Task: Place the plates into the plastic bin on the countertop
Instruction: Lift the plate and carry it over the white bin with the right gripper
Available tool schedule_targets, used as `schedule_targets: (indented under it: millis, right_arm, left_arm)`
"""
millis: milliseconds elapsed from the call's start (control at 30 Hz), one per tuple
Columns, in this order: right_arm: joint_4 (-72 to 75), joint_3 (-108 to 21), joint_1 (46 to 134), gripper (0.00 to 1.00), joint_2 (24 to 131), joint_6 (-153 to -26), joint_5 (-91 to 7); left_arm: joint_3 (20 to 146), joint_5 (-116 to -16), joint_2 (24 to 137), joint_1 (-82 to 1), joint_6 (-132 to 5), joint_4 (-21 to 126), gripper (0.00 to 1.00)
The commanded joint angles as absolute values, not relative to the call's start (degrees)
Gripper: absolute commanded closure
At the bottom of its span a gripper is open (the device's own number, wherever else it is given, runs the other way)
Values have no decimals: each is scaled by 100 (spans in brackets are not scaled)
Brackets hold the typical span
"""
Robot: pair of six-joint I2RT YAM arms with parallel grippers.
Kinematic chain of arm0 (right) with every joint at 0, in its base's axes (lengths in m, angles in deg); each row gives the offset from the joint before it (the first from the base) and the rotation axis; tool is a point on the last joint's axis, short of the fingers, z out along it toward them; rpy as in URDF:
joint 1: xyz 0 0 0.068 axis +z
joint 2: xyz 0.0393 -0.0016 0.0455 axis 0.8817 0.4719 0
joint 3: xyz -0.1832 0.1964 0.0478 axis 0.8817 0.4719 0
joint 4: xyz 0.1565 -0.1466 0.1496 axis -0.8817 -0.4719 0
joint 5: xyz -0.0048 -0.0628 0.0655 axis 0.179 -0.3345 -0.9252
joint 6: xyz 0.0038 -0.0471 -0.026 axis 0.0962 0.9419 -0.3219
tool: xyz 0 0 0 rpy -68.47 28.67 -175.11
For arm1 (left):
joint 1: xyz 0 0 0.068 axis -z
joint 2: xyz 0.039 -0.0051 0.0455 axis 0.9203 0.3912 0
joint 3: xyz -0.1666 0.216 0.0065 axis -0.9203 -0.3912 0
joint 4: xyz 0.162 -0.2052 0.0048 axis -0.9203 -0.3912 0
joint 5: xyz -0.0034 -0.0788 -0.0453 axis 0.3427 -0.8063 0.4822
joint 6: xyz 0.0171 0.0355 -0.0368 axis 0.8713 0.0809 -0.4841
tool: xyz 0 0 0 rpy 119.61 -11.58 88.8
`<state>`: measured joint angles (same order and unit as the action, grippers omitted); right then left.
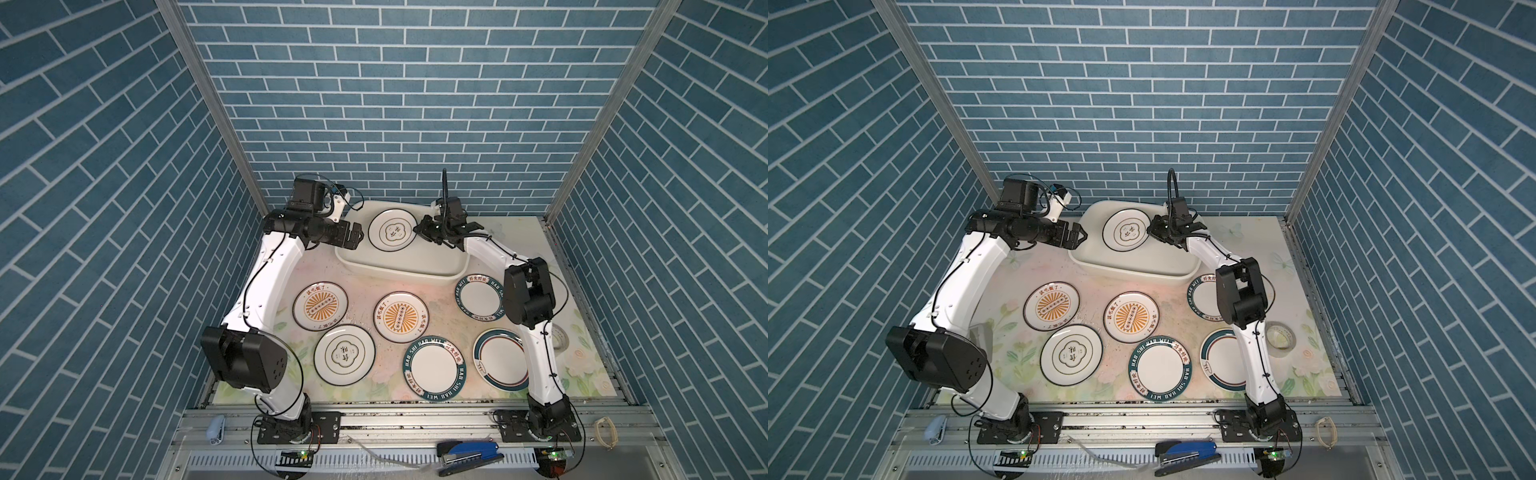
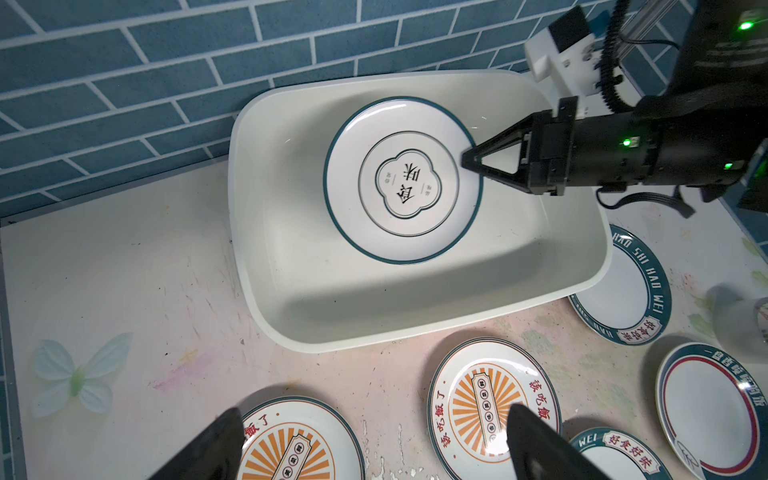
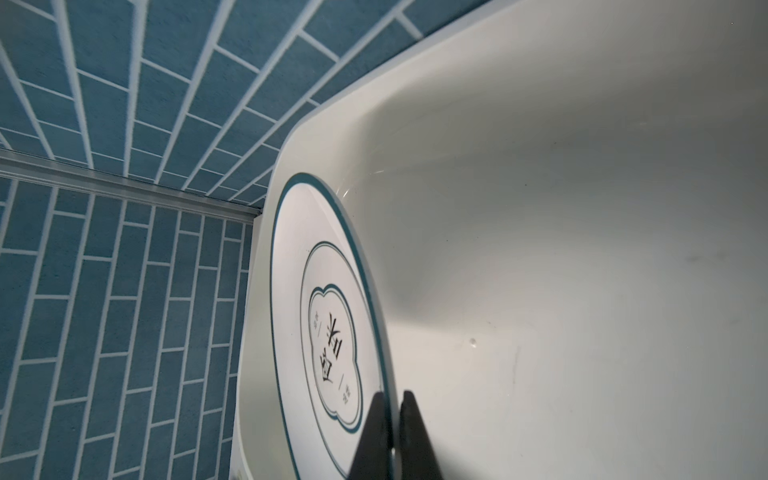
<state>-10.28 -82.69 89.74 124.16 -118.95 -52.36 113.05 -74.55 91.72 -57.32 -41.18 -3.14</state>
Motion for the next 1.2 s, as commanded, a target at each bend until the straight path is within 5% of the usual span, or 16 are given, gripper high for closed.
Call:
schedule_targets:
  millis: [0, 1167]
  right_arm:
    - [-1057, -8802, 9108, 100, 12769, -12004, -5114]
    - [-1376, -10616, 9399, 100, 14534, -12704, -5656]
  left_arm:
    - [11409, -7693, 9000, -5757, -4147, -370, 1]
    - [11226, -7958, 8908, -5757, -4181, -261, 0]
